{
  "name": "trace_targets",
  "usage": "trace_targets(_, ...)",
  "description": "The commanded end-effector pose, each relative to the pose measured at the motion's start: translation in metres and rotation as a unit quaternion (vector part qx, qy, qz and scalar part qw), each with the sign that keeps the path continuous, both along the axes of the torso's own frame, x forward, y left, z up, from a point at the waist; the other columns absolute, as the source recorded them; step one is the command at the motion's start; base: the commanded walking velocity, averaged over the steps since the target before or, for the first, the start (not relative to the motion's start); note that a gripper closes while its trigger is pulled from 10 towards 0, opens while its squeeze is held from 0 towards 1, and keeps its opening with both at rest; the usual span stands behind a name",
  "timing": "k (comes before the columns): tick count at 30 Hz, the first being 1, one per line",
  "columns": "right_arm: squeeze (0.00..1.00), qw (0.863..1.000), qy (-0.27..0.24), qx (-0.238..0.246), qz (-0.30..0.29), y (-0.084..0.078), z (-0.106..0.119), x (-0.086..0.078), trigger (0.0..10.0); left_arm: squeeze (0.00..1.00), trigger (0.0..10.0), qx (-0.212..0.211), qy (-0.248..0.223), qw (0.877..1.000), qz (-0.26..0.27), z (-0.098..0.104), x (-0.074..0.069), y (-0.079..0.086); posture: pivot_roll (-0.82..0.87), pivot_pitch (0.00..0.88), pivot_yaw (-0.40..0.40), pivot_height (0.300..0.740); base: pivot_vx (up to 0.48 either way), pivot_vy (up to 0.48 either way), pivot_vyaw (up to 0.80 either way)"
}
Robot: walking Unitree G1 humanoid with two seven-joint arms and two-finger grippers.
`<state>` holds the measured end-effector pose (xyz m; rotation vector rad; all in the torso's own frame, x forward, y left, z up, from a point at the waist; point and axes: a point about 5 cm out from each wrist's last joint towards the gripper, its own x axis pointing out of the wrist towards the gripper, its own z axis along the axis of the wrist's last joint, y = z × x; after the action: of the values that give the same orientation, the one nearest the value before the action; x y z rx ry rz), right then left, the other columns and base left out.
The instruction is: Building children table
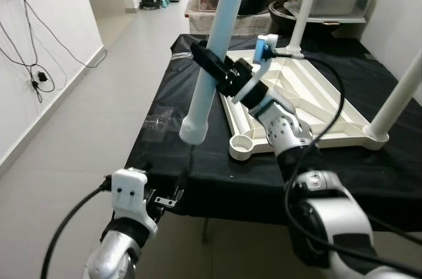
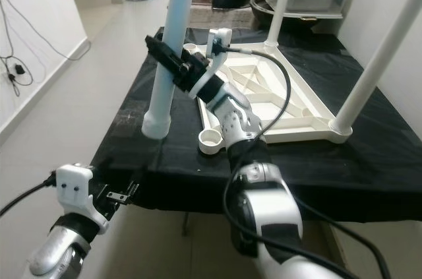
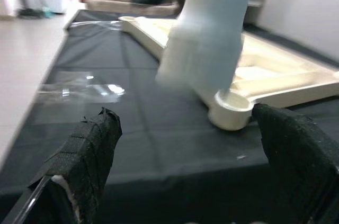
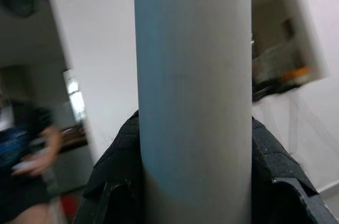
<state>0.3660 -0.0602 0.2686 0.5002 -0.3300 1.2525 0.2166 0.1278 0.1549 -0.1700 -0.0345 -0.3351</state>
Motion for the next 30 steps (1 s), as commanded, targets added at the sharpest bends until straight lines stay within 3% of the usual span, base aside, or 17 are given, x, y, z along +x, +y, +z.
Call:
trace_targets(1,0.0,0.999,-0.003,0.003,0.033,0.006,0.002,-0.006,0.0,0.0,10.0,-0.01,0.004,1.0,-0.019,0.003,-0.001,0.0,0.11,0.022,-0.016,0.74,0.0,0.0,0.0)
trace_targets(6,0.0,0.996,0.007,-0.006,0.094,0.015,-0.007,-0.023,0.0,0.0,10.0,-0.021,0.013,0.997,-0.077,0.006,0.0,-0.007,0.11,0.022,-0.014,0.74,0.0,0.0,0.0)
trace_targets(19,0.0,0.991,0.014,-0.016,0.136,0.022,-0.009,-0.041,0.0,0.0,10.0,-0.008,0.03,0.996,-0.087,0.002,0.002,-0.004,0.1,0.024,-0.018,0.74,0.0,0.0,0.0)
trace_targets(30,0.0,0.985,0.016,-0.018,0.171,0.027,-0.01,-0.059,0.0,0.0,10.0,-0.035,0.06,0.987,-0.147,-0.007,-0.002,-0.022,0.1,0.024,-0.016,0.74,0.0,0.0,0.0)
